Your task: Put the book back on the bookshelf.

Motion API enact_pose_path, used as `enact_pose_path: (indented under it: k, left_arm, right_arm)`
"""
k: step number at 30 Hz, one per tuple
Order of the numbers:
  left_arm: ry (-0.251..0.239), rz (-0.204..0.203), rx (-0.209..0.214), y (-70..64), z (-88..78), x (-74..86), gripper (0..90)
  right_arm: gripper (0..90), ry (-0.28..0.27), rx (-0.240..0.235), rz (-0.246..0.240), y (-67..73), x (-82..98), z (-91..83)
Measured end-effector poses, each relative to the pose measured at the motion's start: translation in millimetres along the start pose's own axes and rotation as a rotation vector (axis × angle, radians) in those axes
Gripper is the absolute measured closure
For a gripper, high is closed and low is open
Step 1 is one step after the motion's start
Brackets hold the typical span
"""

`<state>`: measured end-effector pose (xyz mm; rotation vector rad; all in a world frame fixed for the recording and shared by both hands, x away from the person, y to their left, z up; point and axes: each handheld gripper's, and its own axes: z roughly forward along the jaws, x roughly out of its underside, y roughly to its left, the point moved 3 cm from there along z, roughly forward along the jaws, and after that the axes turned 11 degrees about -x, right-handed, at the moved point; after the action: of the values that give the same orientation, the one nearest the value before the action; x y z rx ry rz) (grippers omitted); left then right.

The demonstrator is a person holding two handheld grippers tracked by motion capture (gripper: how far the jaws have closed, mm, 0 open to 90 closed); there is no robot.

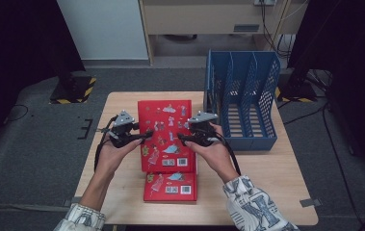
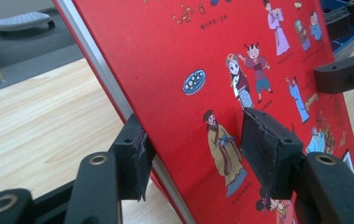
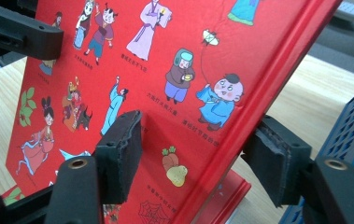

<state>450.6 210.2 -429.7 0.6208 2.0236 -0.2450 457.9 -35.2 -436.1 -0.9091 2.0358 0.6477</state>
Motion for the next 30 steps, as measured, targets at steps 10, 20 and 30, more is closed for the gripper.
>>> enact_pose_path:
  k: [10,20,30]
  left_arm:
    - [-0.022,0.012,-0.04,2.3,-1.1,-9.8,45.9]
    - [-0.031,0.019,-0.07,2.1,6.1,-19.5,48.3]
    - [-0.071,0.043,-0.082,-4.8,-4.7,-20.0,51.5]
  right_arm:
    - [42.9,-0.022,0.034,-0.03,0.8,-11.6,-6.3]
    - [45.7,-0.037,0.066,-0.025,-10.7,-22.1,-6.7]
    - [49.1,-0.056,0.08,-0.049,-9.1,-24.5,-16.9]
